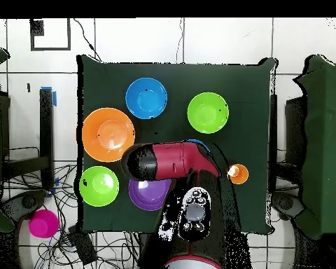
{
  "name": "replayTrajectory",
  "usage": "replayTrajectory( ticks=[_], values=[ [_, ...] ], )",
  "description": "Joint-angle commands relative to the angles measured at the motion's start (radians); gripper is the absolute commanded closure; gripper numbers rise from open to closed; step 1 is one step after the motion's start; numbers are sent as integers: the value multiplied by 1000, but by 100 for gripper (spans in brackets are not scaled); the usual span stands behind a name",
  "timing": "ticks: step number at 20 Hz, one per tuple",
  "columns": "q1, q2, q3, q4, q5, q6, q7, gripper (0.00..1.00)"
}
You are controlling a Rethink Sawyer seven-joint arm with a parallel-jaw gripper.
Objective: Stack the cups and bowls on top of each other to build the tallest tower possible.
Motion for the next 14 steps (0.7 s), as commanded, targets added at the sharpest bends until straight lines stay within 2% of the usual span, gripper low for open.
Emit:
replayTrajectory(
  ticks=[1, 8, 14],
  values=[
    [23, 56, 52, -40, 39, -68, 145, 100],
    [63, 80, 8, -61, 41, -86, 192, 100],
    [76, 84, -17, -67, 50, -78, 174, 100]
  ],
)
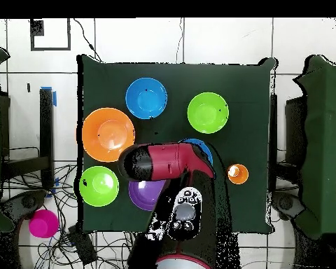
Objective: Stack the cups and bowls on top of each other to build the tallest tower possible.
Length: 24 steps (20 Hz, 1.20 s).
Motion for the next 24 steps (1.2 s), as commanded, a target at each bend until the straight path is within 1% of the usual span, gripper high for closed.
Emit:
replayTrajectory(
  ticks=[1, 5, 8, 11, 15, 24],
  values=[
    [29, 57, 30, -52, 39, -47, 169, 100],
    [40, 65, -5, -61, 38, -11, 164, 100],
    [67, 78, -52, -75, 32, 30, 178, 100],
    [87, 88, -84, -84, 35, 34, 188, 100],
    [87, 84, -86, -70, 53, 23, 176, 100],
    [104, 96, -106, -75, 79, 15, 171, 100]
  ],
)
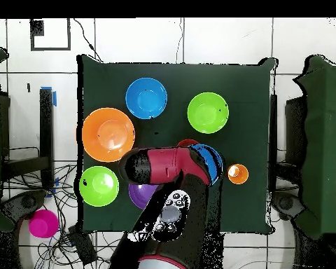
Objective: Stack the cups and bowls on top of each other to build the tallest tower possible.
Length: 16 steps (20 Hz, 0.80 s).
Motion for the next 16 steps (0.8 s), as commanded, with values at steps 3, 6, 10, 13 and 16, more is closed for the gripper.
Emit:
replayTrajectory(
  ticks=[3, 6, 10, 13, 16],
  values=[
    [14, 32, 37, -47, 61, 15, 169, 100],
    [-14, 18, 75, -25, 83, -4, 139, 100],
    [-64, -7, 145, 9, 112, -32, 76, 100],
    [-70, -7, 149, 7, 112, -38, 68, 100],
    [-74, -8, 154, 4, 111, -35, 62, 100]
  ],
)
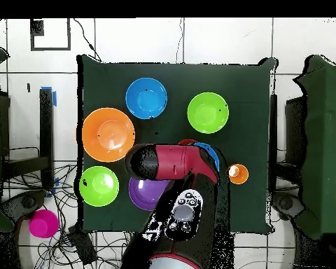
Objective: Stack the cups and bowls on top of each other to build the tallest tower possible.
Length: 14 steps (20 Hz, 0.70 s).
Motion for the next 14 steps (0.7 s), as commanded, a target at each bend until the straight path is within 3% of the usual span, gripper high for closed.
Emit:
replayTrajectory(
  ticks=[1, 14],
  values=[
    [-27, -1, 130, 3, 33, -33, 63, 100],
    [-22, -1, 129, 5, 31, -29, 75, 100]
  ],
)
